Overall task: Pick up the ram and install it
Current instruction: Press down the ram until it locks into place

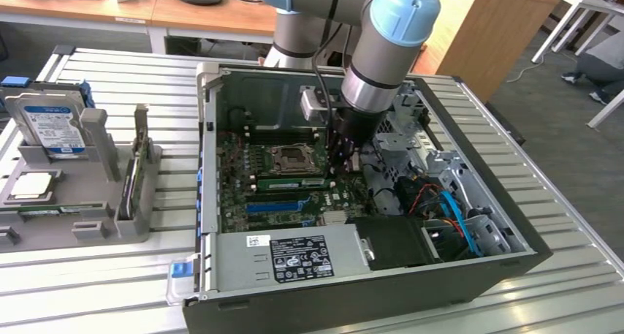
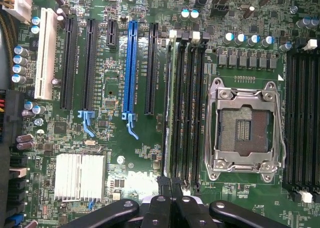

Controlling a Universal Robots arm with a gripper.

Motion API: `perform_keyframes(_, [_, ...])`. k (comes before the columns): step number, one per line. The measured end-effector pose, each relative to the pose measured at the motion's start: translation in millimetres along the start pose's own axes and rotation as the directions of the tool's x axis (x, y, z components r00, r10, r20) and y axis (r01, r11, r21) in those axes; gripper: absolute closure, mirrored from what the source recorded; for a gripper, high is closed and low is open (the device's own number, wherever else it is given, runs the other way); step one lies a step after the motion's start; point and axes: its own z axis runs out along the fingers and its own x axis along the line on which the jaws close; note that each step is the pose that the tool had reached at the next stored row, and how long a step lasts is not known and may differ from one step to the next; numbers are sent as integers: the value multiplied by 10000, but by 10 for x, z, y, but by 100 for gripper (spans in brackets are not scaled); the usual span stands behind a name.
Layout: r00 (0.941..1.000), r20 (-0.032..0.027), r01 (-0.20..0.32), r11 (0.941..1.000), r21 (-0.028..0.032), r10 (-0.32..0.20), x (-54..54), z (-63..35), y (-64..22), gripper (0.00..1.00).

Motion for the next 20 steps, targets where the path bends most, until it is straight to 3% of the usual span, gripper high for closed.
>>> perform_keyframes(20, [10000,-3,0,10000,-1,0,1,18,-1,89])
